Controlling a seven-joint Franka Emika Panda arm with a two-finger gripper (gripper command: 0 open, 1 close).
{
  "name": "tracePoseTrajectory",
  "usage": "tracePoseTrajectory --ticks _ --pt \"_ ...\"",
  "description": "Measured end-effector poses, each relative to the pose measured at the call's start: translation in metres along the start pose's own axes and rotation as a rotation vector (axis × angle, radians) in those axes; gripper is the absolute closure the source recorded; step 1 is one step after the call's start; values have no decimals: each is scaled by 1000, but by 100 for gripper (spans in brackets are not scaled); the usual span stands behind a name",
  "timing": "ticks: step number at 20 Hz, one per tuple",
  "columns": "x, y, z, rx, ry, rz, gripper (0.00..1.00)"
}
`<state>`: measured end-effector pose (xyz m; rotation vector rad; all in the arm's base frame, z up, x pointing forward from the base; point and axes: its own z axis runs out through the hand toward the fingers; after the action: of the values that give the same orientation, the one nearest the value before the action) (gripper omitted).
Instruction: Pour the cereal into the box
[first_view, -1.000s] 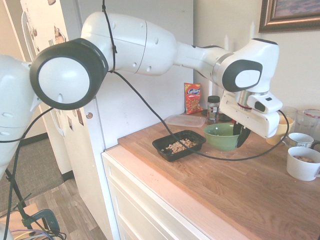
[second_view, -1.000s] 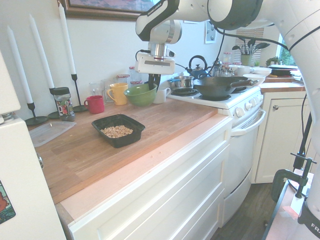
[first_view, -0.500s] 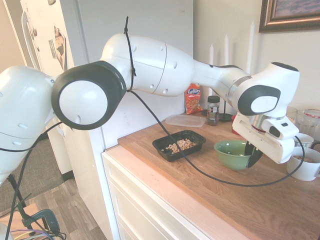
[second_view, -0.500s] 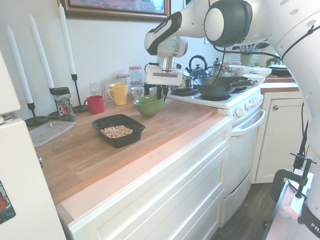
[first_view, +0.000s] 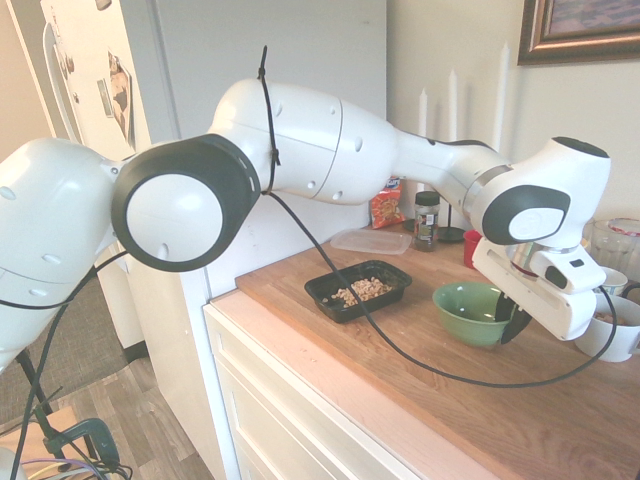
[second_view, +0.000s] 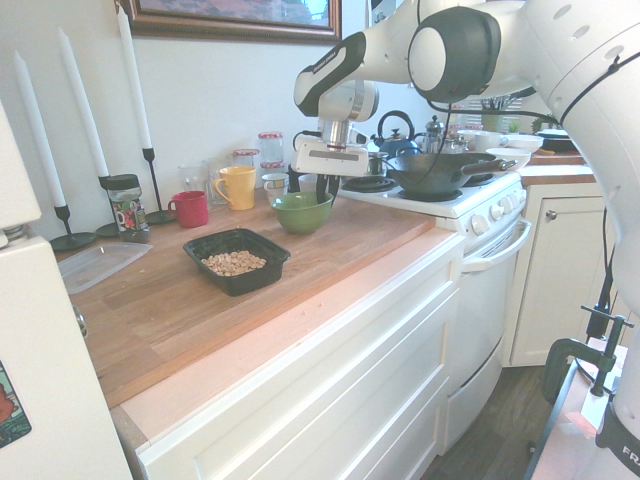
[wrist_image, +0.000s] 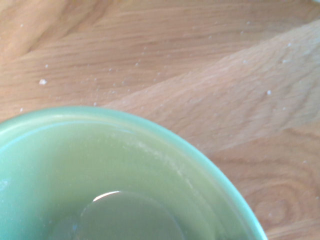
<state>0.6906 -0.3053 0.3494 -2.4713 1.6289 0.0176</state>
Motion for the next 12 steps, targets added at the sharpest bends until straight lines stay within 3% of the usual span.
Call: tracePoseTrajectory --ticks 12 --pt "-21 -18 -66 -58 214 -39 0"
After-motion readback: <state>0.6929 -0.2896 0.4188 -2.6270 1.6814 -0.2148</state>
